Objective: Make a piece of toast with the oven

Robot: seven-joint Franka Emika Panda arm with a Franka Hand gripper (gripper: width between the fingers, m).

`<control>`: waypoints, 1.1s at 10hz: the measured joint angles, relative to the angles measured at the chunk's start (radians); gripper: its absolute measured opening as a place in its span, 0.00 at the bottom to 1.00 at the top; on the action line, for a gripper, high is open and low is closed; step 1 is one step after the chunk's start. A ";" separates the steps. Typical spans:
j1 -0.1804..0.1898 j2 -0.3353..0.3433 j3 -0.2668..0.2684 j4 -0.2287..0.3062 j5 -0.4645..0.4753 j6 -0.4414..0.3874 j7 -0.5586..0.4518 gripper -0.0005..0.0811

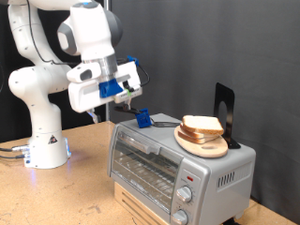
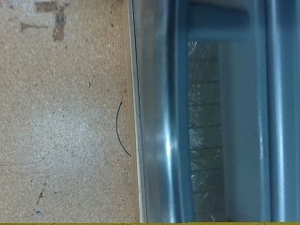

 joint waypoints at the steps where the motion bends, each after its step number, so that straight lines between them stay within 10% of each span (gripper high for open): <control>1: 0.001 0.018 0.000 0.000 0.002 0.015 0.000 0.84; 11: -0.008 0.129 0.009 -0.027 -0.040 0.122 0.024 0.84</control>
